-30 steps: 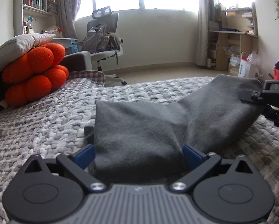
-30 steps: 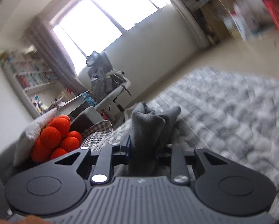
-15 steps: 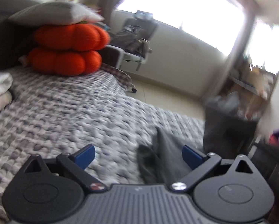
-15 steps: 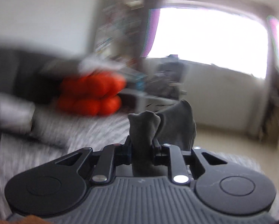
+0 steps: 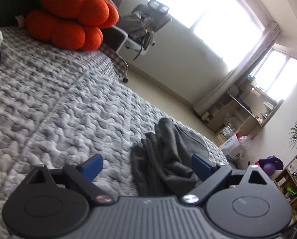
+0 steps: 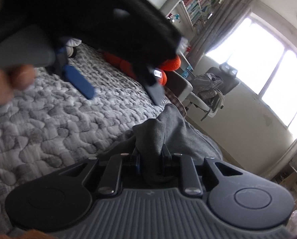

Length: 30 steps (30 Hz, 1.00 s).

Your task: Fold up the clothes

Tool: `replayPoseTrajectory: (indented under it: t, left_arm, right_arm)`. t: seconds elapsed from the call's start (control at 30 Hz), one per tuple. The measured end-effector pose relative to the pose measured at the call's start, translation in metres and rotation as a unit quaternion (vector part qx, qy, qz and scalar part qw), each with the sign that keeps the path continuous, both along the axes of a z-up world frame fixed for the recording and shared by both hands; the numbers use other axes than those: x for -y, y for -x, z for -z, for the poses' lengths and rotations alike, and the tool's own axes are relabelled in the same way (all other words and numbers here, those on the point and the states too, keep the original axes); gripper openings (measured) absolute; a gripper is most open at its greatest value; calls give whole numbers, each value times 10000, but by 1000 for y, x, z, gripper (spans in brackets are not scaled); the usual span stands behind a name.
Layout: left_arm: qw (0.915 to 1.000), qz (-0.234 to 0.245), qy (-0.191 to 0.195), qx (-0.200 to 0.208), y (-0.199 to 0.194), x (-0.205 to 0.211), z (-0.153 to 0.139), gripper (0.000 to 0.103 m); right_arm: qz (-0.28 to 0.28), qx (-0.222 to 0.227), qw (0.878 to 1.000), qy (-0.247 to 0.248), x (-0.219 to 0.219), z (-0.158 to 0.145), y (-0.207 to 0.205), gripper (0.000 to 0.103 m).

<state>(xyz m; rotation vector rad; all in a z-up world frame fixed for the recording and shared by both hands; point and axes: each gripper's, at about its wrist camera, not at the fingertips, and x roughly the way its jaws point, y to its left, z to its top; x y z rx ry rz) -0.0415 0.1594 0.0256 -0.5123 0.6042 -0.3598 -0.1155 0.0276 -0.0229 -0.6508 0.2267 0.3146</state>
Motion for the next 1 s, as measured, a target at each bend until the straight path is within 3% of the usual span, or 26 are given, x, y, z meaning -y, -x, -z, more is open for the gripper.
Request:
replayPoseTrajectory:
  t: [0.17,0.3,0.4,0.47,0.6,0.77,0.9,1.0]
  left_arm:
    - [9985,155,-519,81,-8,25,-6,92]
    - [9963,195,-830,-130,-21,41,-4,69]
    - [9946,149,-967,-358,-28,43,4,67]
    - [9947,137,-936,-398,-28,40,6,67]
    - [9942,117,-1012,-338,-24,40,6,66]
    - [9942,53,-1025,-315,-21,41,7,67]
    - [9934,-19,-1102,-304,-19,43,6,67]
    - [9925,-89,-1206,-180,-12,45,-3,67]
  right_arm:
    - [-118,-96,9997,-210,7,0,-4,23]
    - [-208,-125,9993,-268,11,1,-3,26]
    - [-367,-122,9982,-465,22,-4,4,34]
    - [-635,-281,9930,-955,39,-12,16,41]
    - [-543,-435,9819,-1763,76,-33,35,41]
    - [-126,-664,9504,-3037,118,-68,10,41]
    - [146,-1429,9463,-2895,108,-50,-30,35]
    - [228,-1644,9416,-2931,105,-34,-37,35]
